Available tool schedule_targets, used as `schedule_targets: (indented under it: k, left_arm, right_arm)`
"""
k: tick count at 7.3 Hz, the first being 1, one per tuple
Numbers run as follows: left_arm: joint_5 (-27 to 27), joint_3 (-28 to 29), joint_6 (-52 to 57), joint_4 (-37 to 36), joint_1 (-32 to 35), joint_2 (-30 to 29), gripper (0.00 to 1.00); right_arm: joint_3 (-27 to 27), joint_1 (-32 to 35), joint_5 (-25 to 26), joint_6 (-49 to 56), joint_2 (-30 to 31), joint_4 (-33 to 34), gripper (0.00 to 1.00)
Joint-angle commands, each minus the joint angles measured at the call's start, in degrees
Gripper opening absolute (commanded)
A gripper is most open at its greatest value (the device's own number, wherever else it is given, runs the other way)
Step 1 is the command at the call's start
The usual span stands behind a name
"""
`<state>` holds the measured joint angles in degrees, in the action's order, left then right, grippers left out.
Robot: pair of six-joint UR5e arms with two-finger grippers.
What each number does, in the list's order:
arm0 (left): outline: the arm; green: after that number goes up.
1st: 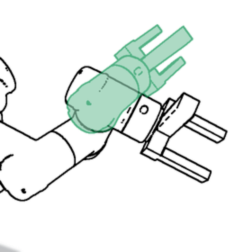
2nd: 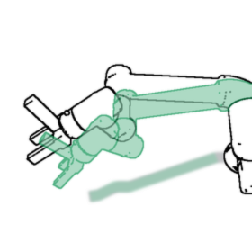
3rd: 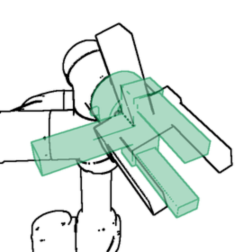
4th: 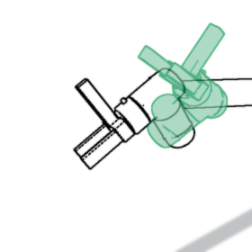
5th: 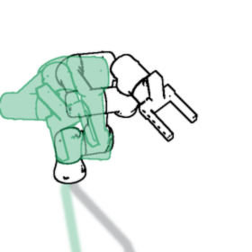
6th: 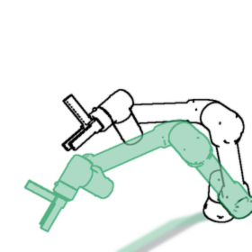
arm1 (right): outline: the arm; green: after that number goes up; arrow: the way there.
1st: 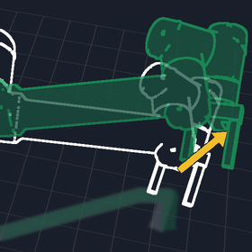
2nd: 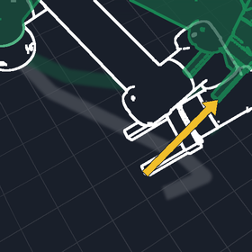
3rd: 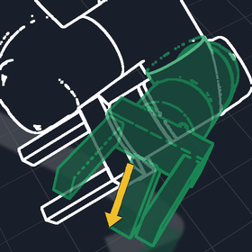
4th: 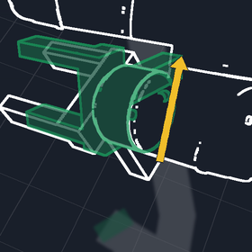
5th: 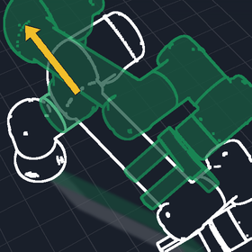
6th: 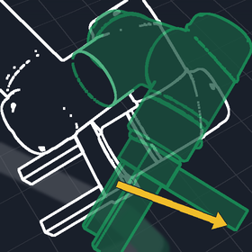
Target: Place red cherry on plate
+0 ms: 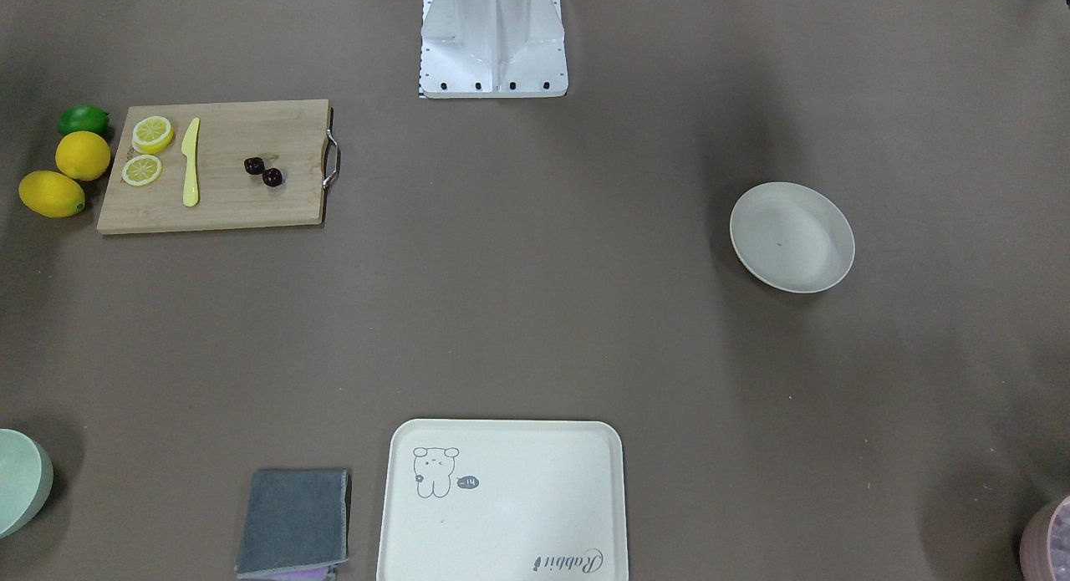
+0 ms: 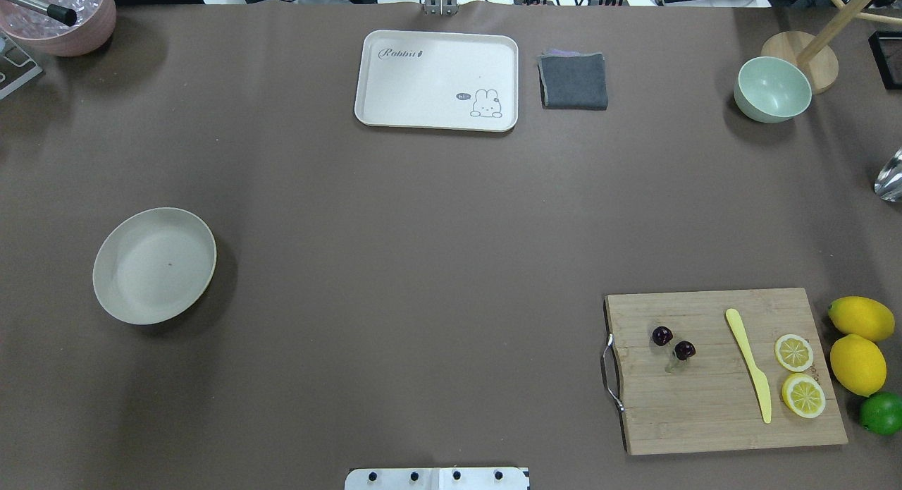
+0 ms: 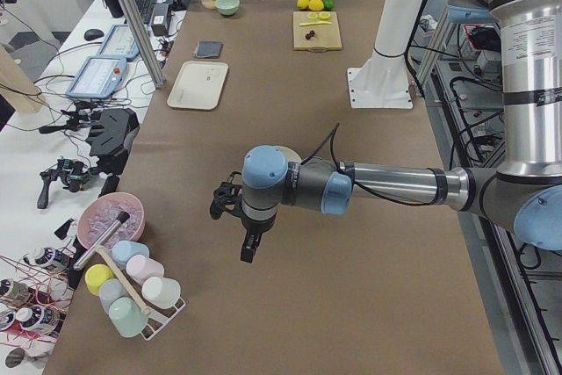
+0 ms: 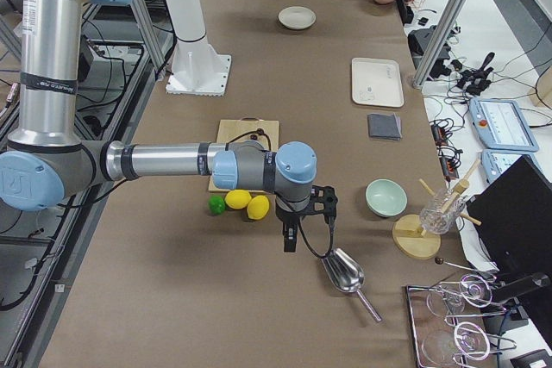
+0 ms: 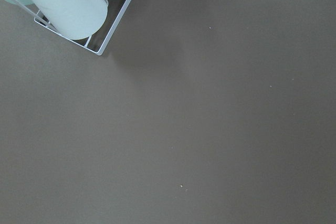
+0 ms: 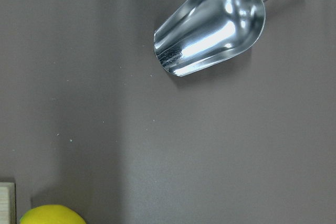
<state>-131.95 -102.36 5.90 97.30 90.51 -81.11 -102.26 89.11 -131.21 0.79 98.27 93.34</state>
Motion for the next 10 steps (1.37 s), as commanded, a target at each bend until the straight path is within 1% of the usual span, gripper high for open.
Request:
schedule_targets:
  k: [1, 4, 6, 7, 10]
  left_arm:
    - [-0.3, 0.1, 0.2, 0.1, -0.2, -0.2, 0.98]
    - [-0.2, 0.2, 0.3, 1.1, -0.3, -0.7, 0.98]
    - [0.3, 0.6, 0.1, 6.6, -0.5, 0.0, 0.98]
    - [-0.1, 2.6, -0.4, 6.8, -0.6, -1.0, 0.98]
    - [-0.4, 2.1, -0.3, 6.3, -0.4, -1.1, 0.98]
  right_arm:
    - [0.0, 0.0, 0.0, 0.0, -0.2, 0.0, 1.0]
    - [0.0, 0.0, -0.1, -0.1, -0.3, 0.0, 1.0]
    - [-0.1, 0.0, -0.1, -0.1, -0.3, 0.0, 1.0]
    - [-0.1, 0.0, -0.1, -0.1, -0.3, 0.0, 1.0]
    - [-0.3, 0.0, -0.2, -0.2, -0.5, 0.0, 1.0]
